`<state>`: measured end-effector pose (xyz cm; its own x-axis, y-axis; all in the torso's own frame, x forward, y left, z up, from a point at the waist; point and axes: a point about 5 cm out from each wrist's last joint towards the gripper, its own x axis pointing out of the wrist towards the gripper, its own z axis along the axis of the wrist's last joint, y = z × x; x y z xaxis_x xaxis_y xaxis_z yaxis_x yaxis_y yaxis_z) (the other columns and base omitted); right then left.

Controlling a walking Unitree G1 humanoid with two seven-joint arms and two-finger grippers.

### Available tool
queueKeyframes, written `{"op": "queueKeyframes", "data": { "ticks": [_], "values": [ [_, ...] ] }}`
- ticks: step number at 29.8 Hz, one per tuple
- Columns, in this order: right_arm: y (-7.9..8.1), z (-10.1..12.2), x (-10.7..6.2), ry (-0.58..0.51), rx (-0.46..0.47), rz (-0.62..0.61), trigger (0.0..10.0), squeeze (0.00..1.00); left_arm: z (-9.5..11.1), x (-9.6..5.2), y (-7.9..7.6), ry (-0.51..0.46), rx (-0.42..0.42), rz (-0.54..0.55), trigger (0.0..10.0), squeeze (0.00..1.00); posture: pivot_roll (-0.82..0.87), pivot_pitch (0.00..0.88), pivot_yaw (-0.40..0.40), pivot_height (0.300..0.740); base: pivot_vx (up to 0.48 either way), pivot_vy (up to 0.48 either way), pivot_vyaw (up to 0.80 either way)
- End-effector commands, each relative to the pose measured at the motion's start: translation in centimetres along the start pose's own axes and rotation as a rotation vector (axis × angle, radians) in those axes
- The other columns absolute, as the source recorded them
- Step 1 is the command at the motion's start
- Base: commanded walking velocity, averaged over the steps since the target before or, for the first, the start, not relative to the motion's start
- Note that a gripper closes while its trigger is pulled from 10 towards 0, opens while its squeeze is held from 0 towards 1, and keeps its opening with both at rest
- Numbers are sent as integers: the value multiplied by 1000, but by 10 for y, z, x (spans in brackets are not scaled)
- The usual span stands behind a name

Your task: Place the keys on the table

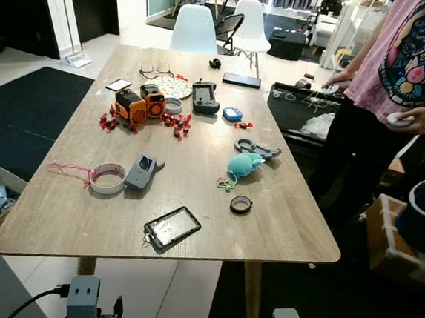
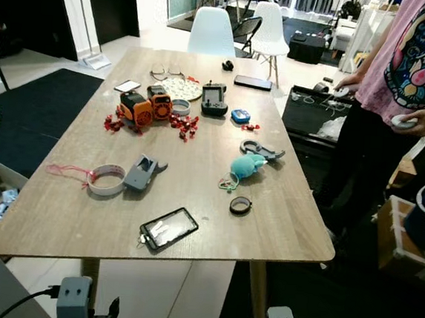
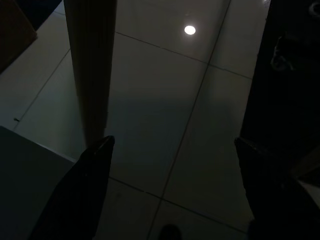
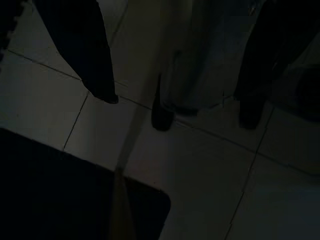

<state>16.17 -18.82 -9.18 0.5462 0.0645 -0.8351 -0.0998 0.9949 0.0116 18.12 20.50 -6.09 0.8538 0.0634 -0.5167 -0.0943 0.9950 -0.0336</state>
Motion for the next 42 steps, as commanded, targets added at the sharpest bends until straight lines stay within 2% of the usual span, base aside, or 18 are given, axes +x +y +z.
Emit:
{"op": "queueKeyframes", "data": {
  "ticks": [1, 16, 23, 42],
  "values": [
    [-2, 1, 0, -14, 14, -14, 10000, 0, -2, -1, 6, 26, 22, 0, 10000, 0, 97, 33, -13, 740, 0, 0, 0],
    [-5, 3, -1, -15, -4, -18, 10000, 0, -6, -1, -2, 32, -11, 1, 10000, 0, 73, 34, -37, 740, 0, 0, 0],
    [-1, 5, 1, -11, -51, 9, 10000, 0, -7, -2, -7, 23, -33, 14, 10000, 0, 78, 41, -61, 740, 0, 0, 0],
    [2, 9, 2, -11, -90, 26, 10000, 0, -6, -2, -7, 14, -44, 21, 10000, 0, 81, 43, -64, 740, -306, 0, 0]
  ]
}}
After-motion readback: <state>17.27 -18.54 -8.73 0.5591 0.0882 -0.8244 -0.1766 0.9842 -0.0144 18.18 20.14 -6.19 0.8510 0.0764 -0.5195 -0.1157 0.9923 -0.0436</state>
